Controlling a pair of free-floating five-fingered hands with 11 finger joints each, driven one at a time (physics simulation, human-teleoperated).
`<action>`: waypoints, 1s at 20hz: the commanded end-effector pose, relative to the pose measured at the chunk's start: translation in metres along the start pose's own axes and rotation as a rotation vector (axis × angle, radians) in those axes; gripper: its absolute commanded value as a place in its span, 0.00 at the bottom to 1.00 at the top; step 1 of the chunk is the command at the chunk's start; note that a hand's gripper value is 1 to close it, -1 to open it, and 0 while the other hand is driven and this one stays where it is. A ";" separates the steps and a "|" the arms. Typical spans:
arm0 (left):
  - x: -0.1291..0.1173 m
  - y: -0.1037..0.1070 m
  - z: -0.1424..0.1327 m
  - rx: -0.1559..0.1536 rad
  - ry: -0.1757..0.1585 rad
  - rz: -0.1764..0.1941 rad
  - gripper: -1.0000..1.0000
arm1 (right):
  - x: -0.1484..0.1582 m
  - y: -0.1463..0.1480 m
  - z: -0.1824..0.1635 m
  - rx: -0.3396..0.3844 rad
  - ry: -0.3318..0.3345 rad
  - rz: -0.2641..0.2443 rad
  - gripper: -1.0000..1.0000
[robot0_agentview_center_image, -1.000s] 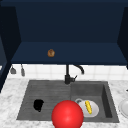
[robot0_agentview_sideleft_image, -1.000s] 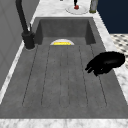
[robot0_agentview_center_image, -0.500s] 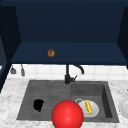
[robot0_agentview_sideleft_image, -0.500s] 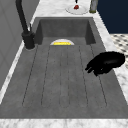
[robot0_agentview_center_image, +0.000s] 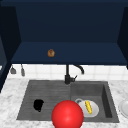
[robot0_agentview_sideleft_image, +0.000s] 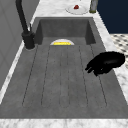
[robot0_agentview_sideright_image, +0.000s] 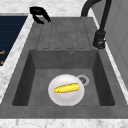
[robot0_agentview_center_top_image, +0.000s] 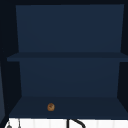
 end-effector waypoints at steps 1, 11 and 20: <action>0.000 0.000 0.000 0.000 0.000 0.000 0.50 | -0.002 0.007 0.018 0.024 0.001 0.001 0.00; 0.000 0.000 0.000 0.000 0.000 0.000 0.50 | 0.014 0.029 0.009 0.021 0.008 0.029 0.00; 0.000 0.000 0.000 0.000 0.000 0.000 0.50 | 0.014 0.053 0.030 0.017 0.006 0.013 0.00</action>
